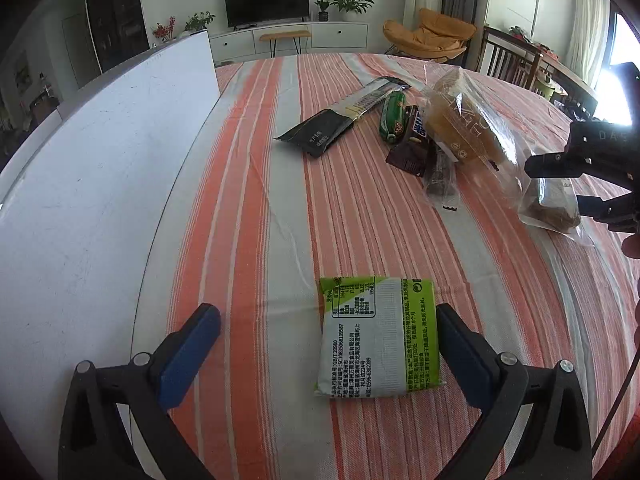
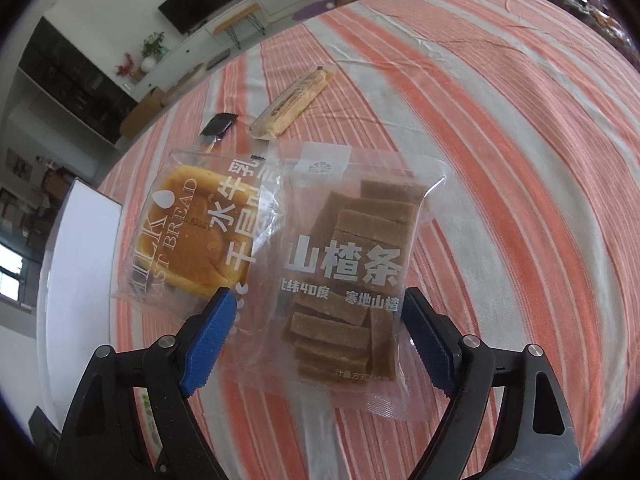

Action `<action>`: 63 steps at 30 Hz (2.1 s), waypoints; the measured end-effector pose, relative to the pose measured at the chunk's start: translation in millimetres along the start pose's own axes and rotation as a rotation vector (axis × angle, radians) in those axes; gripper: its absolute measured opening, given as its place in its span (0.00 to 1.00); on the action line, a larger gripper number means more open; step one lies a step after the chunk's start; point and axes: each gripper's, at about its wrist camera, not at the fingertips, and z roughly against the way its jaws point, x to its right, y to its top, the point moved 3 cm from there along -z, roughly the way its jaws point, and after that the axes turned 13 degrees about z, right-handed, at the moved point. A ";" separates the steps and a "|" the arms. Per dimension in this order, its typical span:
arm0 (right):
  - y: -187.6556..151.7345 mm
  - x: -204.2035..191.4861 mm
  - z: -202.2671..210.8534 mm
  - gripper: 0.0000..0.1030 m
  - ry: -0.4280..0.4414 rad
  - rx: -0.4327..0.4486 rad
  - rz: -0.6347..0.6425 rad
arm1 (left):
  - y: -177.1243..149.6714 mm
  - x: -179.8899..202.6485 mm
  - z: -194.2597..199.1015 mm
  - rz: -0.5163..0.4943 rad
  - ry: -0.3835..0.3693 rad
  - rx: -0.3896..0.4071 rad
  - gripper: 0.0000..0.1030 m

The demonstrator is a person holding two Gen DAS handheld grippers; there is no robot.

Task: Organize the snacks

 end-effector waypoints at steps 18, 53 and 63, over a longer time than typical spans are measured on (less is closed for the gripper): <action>-102.2 17.7 89.5 0.76 -0.186 0.174 0.215 | 0.0 0.9 1.1 0.000 0.000 0.000 1.00; -81.6 -36.7 18.3 0.92 -0.346 -0.004 0.254 | -0.3 0.6 1.3 0.001 -0.002 -0.001 1.00; -91.7 -17.4 27.5 0.87 -0.262 0.012 0.319 | -0.6 0.5 1.4 0.001 -0.001 -0.002 1.00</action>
